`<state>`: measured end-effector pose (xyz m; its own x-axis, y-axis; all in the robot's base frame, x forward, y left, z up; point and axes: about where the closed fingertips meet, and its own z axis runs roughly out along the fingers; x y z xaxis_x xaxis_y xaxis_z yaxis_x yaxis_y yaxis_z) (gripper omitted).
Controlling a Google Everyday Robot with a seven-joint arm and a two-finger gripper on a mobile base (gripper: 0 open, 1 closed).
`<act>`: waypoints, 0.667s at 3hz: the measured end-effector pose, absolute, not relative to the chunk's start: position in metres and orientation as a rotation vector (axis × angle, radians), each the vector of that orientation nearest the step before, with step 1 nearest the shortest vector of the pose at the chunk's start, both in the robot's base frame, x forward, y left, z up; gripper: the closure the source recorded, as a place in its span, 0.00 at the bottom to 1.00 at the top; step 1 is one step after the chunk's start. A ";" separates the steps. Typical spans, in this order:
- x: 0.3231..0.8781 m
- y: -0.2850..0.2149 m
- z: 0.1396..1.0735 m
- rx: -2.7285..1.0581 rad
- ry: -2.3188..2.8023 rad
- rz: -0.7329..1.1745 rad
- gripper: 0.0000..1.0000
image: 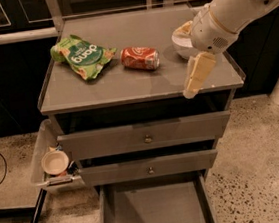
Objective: Place coke can into bottom drawer
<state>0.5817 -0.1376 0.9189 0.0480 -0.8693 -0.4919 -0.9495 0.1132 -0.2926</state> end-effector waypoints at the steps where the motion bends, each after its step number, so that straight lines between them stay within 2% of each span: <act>1: 0.596 -0.135 0.920 -1.669 1.777 0.223 0.00; 2: 0.630 -0.127 0.923 -1.530 1.675 0.316 0.00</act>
Offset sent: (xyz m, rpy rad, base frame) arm 0.0946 0.0095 0.0133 0.5127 -0.1570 -0.0495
